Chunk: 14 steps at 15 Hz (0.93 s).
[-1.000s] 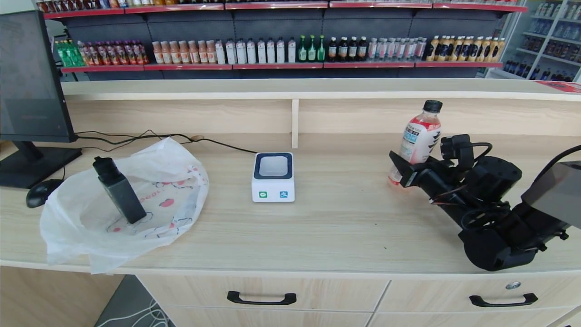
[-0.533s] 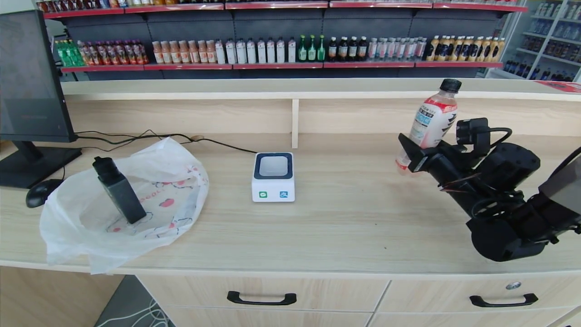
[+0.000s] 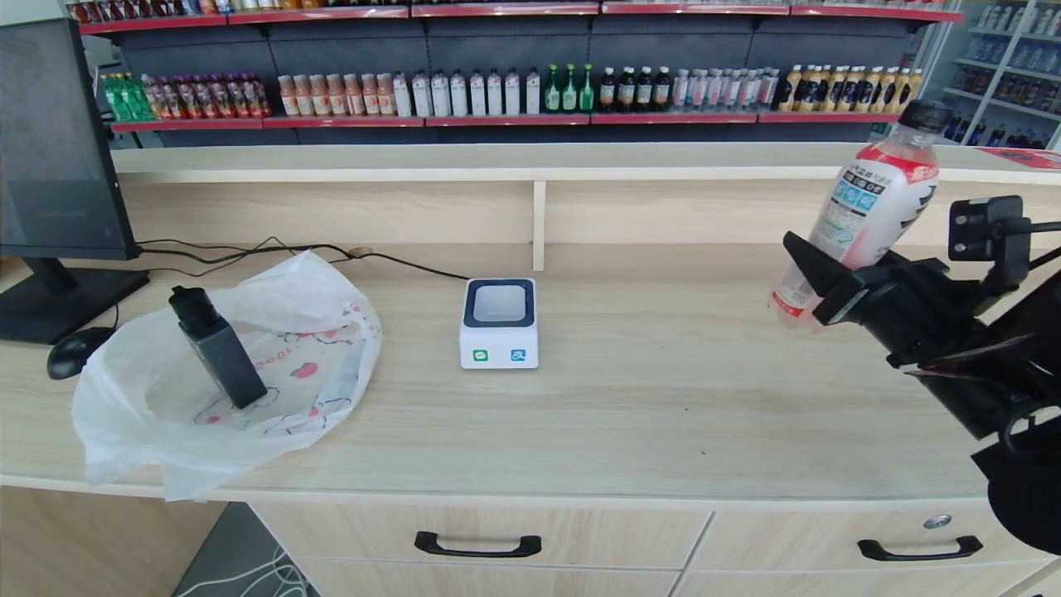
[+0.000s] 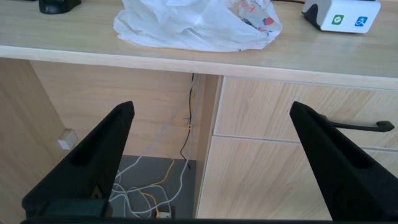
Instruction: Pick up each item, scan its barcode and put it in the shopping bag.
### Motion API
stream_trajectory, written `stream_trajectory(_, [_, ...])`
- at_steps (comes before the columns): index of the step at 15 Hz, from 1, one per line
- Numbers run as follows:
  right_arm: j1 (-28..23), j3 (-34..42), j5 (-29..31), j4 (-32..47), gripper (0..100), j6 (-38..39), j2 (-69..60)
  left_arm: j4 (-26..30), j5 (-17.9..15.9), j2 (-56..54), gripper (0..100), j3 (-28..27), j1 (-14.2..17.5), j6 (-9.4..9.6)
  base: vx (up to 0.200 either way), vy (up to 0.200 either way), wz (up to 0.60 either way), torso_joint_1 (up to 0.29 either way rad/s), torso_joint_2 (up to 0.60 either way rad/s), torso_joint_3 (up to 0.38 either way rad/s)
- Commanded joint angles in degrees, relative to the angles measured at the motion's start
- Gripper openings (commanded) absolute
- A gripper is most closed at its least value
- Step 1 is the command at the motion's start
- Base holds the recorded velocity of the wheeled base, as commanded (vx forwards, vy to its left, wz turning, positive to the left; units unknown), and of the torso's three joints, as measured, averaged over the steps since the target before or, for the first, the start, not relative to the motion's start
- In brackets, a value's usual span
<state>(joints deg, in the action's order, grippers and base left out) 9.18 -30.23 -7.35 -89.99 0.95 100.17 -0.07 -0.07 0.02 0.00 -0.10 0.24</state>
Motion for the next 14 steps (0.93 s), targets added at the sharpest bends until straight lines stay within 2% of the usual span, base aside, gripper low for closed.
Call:
stream_trajectory(1, [3.6,8.3,-0.1,0.0,0,0.5,-10.2,0.0,0.0,0.0,100,0.0,0.0,-0.07,0.000,0.000,0.00,0.000,0.00,0.000])
stream_trajectory(3, [11.2,14.1,-0.2,0.0,0,2.7,-12.5,0.0,0.0,0.0,100,0.0,0.0,-0.07,0.000,0.000,0.00,0.000,0.00,0.000])
stream_trajectory(4, [12.9,14.2,-0.2,0.0,0,3.0,-12.5,0.0,0.0,0.0,100,0.0,0.0,-0.07,0.000,0.000,0.00,0.000,0.00,0.000])
stream_trajectory(5, [17.5,13.5,-0.2,0.0,0,4.0,-11.5,0.0,0.0,0.0,100,0.0,0.0,-0.07,0.000,0.000,0.00,0.000,0.00,0.000])
stream_trajectory(8, [25.3,8.7,-0.2,0.0,0,8.6,-6.2,0.0,0.0,0.0,100,0.0,0.0,-0.07,0.000,0.000,0.00,0.000,0.00,0.000])
stream_trajectory(10, [28.4,6.2,-0.2,0.0,0,12.1,-4.9,0.0,0.0,0.0,100,0.0,0.0,-0.07,0.000,0.000,0.00,0.000,0.00,0.000])
stream_trajectory(14, [31.2,3.3,-1.6,0.0,0,19.4,-3.9,0.0,0.0,0.0,100,0.0,0.0,-0.07,0.000,0.000,0.00,0.000,0.00,0.000])
